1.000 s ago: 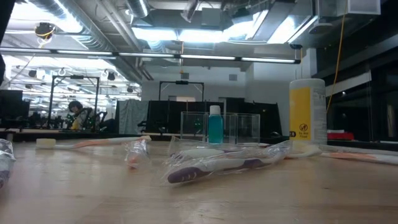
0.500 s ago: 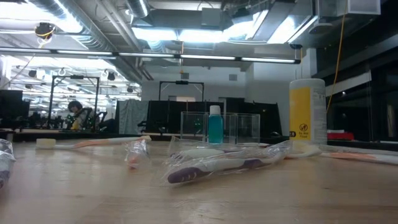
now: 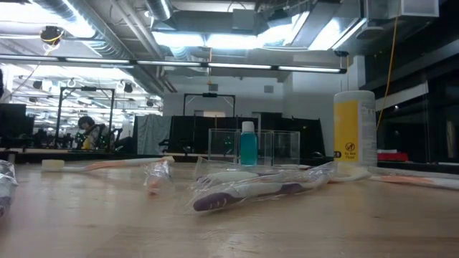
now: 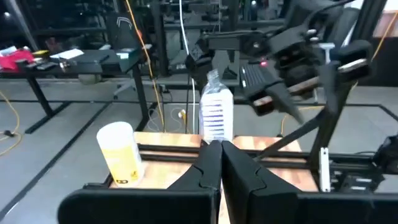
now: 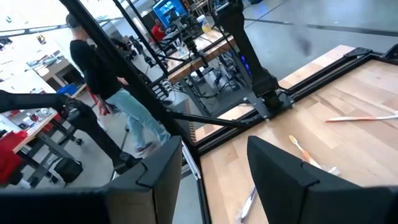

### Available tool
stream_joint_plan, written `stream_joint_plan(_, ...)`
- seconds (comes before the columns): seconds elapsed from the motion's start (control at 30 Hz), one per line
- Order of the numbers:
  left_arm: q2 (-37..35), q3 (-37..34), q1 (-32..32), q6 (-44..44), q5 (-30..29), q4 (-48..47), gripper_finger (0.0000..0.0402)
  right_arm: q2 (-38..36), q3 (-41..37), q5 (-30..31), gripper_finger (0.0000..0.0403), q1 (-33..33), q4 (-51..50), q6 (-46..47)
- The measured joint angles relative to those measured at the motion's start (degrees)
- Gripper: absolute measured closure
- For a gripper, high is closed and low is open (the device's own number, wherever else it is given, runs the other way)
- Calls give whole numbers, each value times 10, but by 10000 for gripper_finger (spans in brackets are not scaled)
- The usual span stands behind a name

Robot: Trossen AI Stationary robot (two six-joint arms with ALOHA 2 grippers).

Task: Pick & Place toothbrushing station
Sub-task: Put the purple toothbrush into the left section of the transparent organizer

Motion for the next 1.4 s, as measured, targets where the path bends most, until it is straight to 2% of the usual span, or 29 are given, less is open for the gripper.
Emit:
stream_joint_plan(0.2,-90,-156,94,25,106,141,400,1,0,15,218,11,16,-1)
stream_joint_plan(0.4,-157,-365,145,11,159,351,400,3,0,34,218,22,17,2)
stream_joint_plan(0.53,-167,-501,153,-16,153,474,400,5,0,34,218,23,17,17)
stream_joint_plan(0.63,-168,-594,159,-43,138,604,400,5,0,34,218,23,17,29)
stream_joint_plan(0.77,-165,-693,165,-73,82,714,400,5,0,34,218,23,17,42)
stream_joint_plan(0.87,-166,-736,178,-113,30,766,400,5,0,34,218,22,17,47)
stream_joint_plan(1.0,-156,-766,201,-191,-10,766,400,5,0,34,218,22,17,47)
stream_joint_plan(1.2,-110,-772,223,-264,-10,772,400,5,0,34,218,22,17,41)
stream_joint_plan(1.4,-42,-772,226,-303,-7,823,400,5,0,43,218,22,17,38)
